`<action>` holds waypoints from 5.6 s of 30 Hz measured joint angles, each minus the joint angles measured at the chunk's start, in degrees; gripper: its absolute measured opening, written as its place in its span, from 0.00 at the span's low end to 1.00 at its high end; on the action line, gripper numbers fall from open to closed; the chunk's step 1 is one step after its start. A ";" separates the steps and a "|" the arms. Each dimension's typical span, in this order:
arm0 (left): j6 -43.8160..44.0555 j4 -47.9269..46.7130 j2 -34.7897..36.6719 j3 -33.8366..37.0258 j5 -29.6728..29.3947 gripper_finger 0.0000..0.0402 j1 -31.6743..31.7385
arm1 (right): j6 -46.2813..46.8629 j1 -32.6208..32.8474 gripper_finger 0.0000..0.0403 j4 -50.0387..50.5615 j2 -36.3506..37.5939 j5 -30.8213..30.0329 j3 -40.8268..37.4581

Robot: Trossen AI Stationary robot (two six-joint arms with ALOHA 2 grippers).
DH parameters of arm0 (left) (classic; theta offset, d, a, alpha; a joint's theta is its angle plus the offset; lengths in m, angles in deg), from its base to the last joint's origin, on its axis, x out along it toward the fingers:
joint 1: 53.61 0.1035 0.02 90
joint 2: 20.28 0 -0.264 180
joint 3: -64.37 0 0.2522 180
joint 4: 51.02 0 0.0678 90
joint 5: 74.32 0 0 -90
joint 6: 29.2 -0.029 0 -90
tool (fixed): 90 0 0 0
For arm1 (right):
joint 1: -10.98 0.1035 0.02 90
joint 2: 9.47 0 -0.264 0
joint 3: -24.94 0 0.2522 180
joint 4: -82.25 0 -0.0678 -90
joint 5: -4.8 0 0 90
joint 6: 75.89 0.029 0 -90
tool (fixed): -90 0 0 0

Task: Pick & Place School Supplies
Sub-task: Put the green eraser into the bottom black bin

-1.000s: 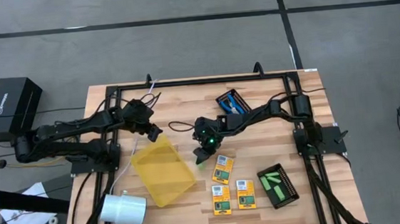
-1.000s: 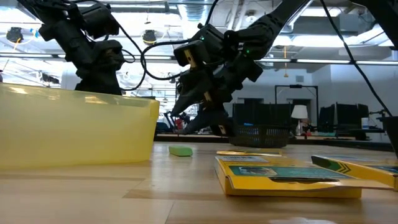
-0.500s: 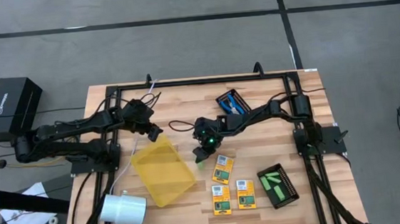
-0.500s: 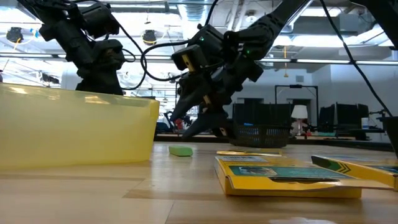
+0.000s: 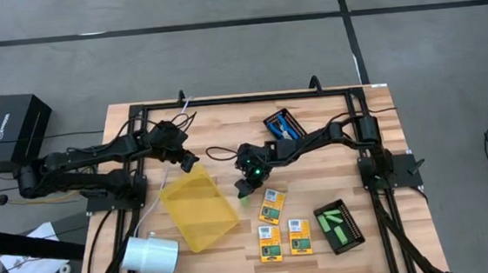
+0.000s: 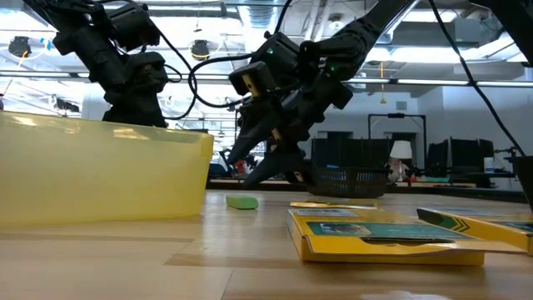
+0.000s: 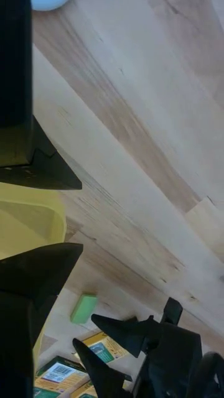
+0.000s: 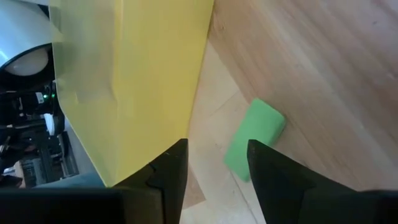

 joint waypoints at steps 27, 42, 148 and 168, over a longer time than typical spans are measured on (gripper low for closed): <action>-0.93 -0.01 -0.02 -0.02 0.98 0.35 0.04 | 3.60 0.13 0.37 -2.28 -4.46 1.78 3.10; -1.66 -0.02 -0.02 -0.02 0.92 0.35 0.07 | -0.63 -1.69 0.37 3.95 -2.44 4.49 3.64; -2.76 1.29 -0.04 -0.04 2.80 0.35 2.44 | -4.17 -4.08 0.00 3.74 -2.67 3.30 -1.34; -3.87 2.30 -0.04 -0.04 2.31 0.35 2.43 | -14.19 -4.87 0.06 16.11 -1.05 7.78 11.65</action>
